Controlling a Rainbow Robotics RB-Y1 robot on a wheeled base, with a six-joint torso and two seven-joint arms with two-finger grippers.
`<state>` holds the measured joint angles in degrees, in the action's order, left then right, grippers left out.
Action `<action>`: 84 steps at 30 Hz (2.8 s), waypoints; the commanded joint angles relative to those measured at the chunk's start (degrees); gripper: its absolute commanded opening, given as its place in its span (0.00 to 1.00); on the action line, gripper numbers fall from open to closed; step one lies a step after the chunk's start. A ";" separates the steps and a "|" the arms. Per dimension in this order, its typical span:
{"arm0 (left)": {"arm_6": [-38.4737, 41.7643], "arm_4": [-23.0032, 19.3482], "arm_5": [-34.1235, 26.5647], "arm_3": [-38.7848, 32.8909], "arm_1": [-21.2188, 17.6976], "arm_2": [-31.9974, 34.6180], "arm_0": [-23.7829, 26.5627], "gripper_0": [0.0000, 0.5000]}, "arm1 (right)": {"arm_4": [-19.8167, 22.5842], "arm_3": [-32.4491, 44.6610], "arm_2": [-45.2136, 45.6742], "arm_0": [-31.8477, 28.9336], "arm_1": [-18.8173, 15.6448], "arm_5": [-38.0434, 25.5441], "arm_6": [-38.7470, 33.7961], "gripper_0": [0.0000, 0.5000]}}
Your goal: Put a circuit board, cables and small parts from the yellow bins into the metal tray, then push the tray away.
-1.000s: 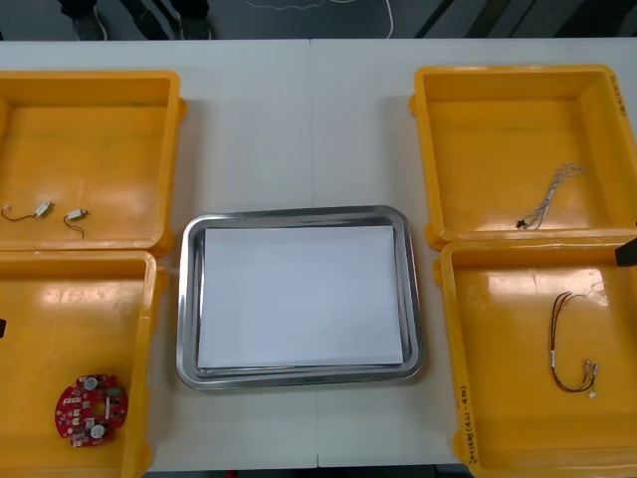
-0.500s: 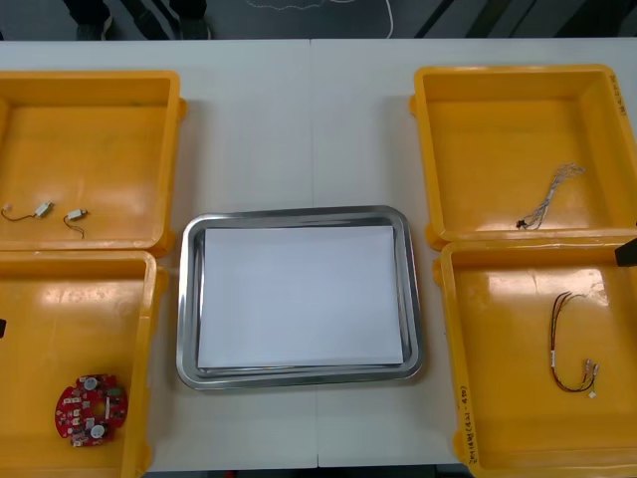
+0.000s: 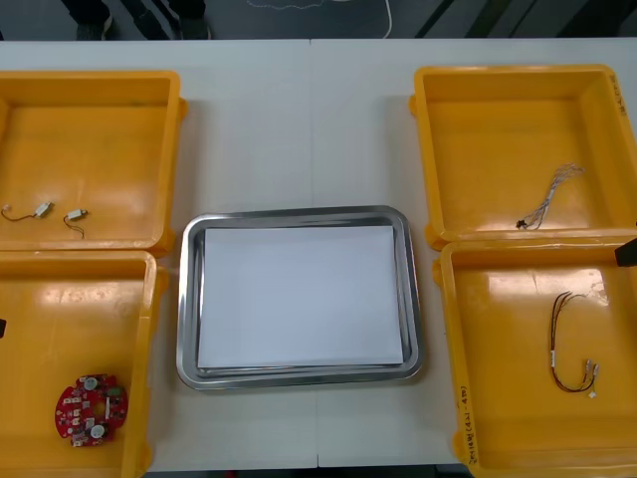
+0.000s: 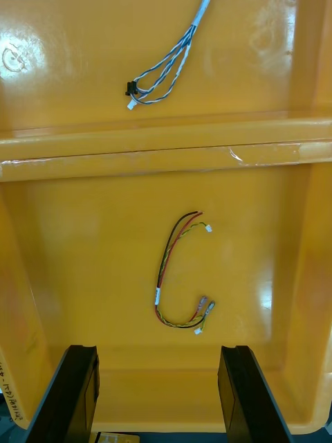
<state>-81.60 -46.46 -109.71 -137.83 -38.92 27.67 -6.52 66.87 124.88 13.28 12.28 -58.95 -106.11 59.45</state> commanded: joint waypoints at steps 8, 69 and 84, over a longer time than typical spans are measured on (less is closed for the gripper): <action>-2.86 0.58 -0.29 -1.56 0.34 -0.51 1.33 1.00 | 0.02 0.28 -0.27 0.38 -2.75 0.46 0.05 1.00; -2.16 12.80 -0.29 -3.50 10.27 -9.82 -2.27 1.00 | -4.20 0.63 -3.88 -15.62 -5.47 13.21 -0.74 1.00; -1.81 21.67 2.83 -3.41 14.67 -15.36 -4.91 1.00 | -8.77 0.54 -4.76 -18.52 1.29 15.32 -2.23 1.00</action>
<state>-81.60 -26.78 -108.00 -139.40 -24.76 15.03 -9.08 59.75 124.34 9.79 -5.69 -59.70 -90.93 59.40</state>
